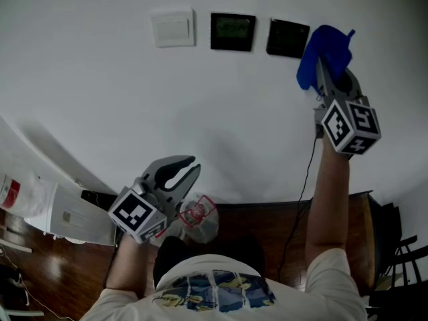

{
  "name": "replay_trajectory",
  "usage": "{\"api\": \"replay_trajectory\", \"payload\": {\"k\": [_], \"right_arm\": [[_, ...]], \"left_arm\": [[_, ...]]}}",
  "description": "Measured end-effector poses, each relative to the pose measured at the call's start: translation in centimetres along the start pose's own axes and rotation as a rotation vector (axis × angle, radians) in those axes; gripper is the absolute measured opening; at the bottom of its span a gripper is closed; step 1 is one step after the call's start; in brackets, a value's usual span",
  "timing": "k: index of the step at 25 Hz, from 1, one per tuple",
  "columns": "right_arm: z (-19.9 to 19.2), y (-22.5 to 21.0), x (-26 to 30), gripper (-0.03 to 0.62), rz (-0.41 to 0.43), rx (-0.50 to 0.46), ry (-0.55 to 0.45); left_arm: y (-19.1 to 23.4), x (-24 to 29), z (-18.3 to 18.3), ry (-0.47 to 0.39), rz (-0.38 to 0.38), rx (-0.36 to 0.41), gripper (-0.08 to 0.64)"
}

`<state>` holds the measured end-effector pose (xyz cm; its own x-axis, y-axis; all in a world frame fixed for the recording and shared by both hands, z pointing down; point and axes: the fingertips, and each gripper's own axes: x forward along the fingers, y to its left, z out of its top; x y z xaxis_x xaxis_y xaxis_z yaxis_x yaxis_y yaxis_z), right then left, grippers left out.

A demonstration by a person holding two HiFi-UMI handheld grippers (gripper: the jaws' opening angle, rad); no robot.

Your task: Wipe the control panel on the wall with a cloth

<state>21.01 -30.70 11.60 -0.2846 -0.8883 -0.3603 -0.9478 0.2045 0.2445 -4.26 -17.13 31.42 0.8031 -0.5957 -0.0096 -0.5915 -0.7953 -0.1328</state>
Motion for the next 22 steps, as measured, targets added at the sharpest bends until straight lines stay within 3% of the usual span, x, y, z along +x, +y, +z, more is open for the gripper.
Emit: {"api": "replay_trajectory", "payload": {"k": [11, 16, 22], "right_arm": [[1.8, 7.9, 3.0, 0.075, 0.173, -0.012, -0.021], [1.1, 8.6, 4.6, 0.075, 0.181, -0.042, 0.006], [0.3, 6.1, 4.2, 0.075, 0.133, -0.040, 0.029]], "left_arm": [[-0.1, 0.0, -0.1, -0.003, -0.003, -0.014, 0.043], [0.1, -0.3, -0.2, -0.002, 0.008, -0.017, 0.043], [0.0, -0.2, -0.5, 0.004, -0.002, -0.018, 0.043]]}}
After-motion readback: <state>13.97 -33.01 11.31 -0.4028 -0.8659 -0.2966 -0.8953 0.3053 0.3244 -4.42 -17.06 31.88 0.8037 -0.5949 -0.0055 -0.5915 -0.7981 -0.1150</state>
